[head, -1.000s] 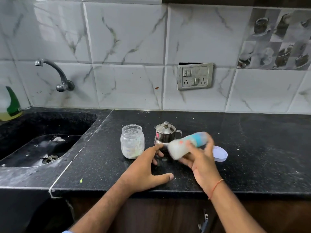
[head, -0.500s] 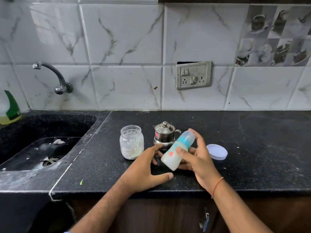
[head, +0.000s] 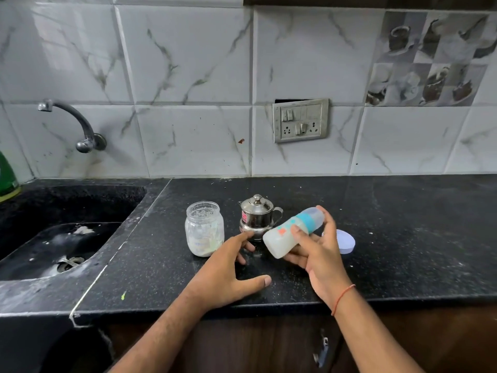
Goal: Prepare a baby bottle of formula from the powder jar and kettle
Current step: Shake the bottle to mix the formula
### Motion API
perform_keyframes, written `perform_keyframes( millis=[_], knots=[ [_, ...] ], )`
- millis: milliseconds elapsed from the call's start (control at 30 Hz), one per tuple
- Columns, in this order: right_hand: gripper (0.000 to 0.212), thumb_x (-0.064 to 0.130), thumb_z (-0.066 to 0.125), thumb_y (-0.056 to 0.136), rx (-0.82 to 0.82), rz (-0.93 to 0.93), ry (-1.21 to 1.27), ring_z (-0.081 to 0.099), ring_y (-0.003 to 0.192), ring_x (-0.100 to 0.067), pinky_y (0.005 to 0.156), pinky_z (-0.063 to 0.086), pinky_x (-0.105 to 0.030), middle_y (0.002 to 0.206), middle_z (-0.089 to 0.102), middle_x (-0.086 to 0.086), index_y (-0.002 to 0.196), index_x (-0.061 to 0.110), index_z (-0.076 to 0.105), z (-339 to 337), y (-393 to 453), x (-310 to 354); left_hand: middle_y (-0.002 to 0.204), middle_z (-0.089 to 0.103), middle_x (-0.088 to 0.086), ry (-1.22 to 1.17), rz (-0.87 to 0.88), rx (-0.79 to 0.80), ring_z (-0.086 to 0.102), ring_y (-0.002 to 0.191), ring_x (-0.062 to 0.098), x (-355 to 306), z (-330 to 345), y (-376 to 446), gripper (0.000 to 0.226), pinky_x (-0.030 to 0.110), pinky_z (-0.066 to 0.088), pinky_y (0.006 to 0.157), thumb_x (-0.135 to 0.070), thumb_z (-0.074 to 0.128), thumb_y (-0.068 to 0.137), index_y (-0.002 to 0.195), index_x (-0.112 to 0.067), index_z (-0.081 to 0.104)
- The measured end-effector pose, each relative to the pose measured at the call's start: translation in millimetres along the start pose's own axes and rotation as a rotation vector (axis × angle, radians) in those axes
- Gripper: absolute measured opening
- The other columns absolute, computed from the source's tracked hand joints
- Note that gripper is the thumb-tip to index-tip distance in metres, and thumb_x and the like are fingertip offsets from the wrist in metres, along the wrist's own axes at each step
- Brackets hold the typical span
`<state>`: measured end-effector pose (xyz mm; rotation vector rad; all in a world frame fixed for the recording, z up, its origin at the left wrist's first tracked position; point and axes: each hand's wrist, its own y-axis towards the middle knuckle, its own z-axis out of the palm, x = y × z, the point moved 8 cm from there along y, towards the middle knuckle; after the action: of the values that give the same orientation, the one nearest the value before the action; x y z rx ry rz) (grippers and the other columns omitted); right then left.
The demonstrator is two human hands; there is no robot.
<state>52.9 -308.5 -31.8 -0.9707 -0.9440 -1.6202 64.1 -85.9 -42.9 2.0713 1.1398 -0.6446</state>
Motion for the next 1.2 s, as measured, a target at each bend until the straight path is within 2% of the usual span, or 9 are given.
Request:
perform_keyframes(
  millis=[67, 167, 300, 367, 500, 667, 900, 1033, 1200],
  knots=[
    [0.069, 0.008, 0.074, 0.097, -0.024, -0.017, 0.012, 0.077, 0.109, -0.037, 0.078, 0.065, -0.055, 0.124, 0.071, -0.015, 0.146, 0.047, 0.044, -8.0, 1.9, 4.1, 0.133, 0.058, -0.026, -0.022, -0.003, 0.001, 0.061, 0.112, 0.004, 0.6, 0.7, 0.5, 0.107, 0.011, 0.048, 0.088, -0.067, 0.091, 0.076, 0.164, -0.04, 0.037],
    [0.074, 0.006, 0.075, 0.096, 0.011, -0.019, -0.112, 0.077, 0.108, -0.038, 0.075, 0.065, -0.051, 0.122, 0.072, -0.018, 0.145, 0.052, 0.044, -15.2, -2.1, 10.7, 0.132, 0.06, -0.024, -0.068, -0.016, -0.016, 0.063, 0.109, 0.006, 4.2, -0.8, 2.3, 0.104, 0.013, 0.048, 0.087, -0.065, 0.092, 0.076, 0.162, -0.04, 0.041],
    [0.082, 0.003, 0.077, 0.094, 0.053, -0.047, -0.328, 0.075, 0.111, -0.029, 0.079, 0.067, -0.05, 0.126, 0.069, -0.013, 0.142, 0.059, 0.043, -22.1, -5.2, 24.7, 0.132, 0.061, -0.023, -0.078, -0.013, -0.013, 0.063, 0.108, 0.006, 4.0, -1.0, 2.9, 0.101, 0.013, 0.049, 0.086, -0.065, 0.091, 0.077, 0.162, -0.04, 0.041],
    [0.086, 0.004, 0.08, 0.092, 0.073, -0.113, -0.485, 0.075, 0.111, -0.023, 0.086, 0.066, -0.048, 0.129, 0.066, -0.005, 0.143, 0.061, 0.042, -23.6, -5.8, 37.8, 0.131, 0.061, -0.023, -0.087, -0.008, -0.012, 0.064, 0.108, 0.006, 3.6, -1.1, 2.1, 0.1, 0.012, 0.049, 0.085, -0.065, 0.09, 0.077, 0.162, -0.041, 0.042],
    [0.092, 0.007, 0.085, 0.087, 0.195, -0.238, -0.796, 0.074, 0.105, -0.008, 0.093, 0.059, -0.026, 0.14, 0.061, 0.017, 0.147, 0.06, 0.039, -12.3, -9.0, 59.0, 0.131, 0.06, -0.024, -0.067, 0.001, -0.005, 0.063, 0.11, 0.006, 1.1, -1.0, 0.0, 0.099, 0.009, 0.048, 0.087, -0.065, 0.09, 0.078, 0.161, -0.044, 0.041],
    [0.099, 0.017, 0.085, 0.082, 0.235, -0.281, -1.12, 0.067, 0.111, -0.02, 0.1, 0.056, -0.043, 0.142, 0.059, 0.015, 0.145, 0.067, 0.029, 0.4, -5.2, 66.4, 0.13, 0.06, -0.026, -0.05, 0.0, -0.013, 0.063, 0.11, 0.008, 1.9, -0.7, -2.9, 0.103, 0.013, 0.049, 0.089, -0.072, 0.087, 0.075, 0.162, -0.042, 0.04],
    [0.1, 0.016, 0.086, 0.083, 0.21, -0.278, -1.181, 0.062, 0.118, -0.019, 0.104, 0.054, -0.042, 0.145, 0.056, 0.009, 0.145, 0.064, 0.026, -3.2, 8.6, 70.7, 0.13, 0.06, -0.027, -0.068, -0.002, -0.018, 0.063, 0.111, 0.008, 3.1, -0.7, -2.8, 0.102, 0.016, 0.05, 0.09, -0.072, 0.087, 0.076, 0.162, -0.042, 0.041],
    [0.098, 0.015, 0.085, 0.083, 0.182, -0.293, -1.199, 0.061, 0.104, -0.016, 0.091, 0.051, -0.034, 0.141, 0.058, 0.007, 0.146, 0.061, 0.026, -5.3, 22.0, 71.3, 0.131, 0.06, -0.027, -0.073, 0.007, -0.023, 0.063, 0.111, 0.008, 3.4, -1.1, -3.2, 0.1, 0.017, 0.05, 0.089, -0.071, 0.087, 0.077, 0.162, -0.043, 0.041],
    [0.099, 0.015, 0.087, 0.081, 0.161, -0.283, -1.22, 0.065, 0.109, -0.022, 0.099, 0.056, -0.042, 0.144, 0.057, 0.003, 0.146, 0.059, 0.027, -6.5, 40.3, 70.7, 0.131, 0.061, -0.025, -0.072, 0.013, -0.034, 0.063, 0.11, 0.008, 4.7, -2.3, -2.5, 0.099, 0.014, 0.049, 0.088, -0.071, 0.087, 0.078, 0.161, -0.044, 0.041]
  ],
)
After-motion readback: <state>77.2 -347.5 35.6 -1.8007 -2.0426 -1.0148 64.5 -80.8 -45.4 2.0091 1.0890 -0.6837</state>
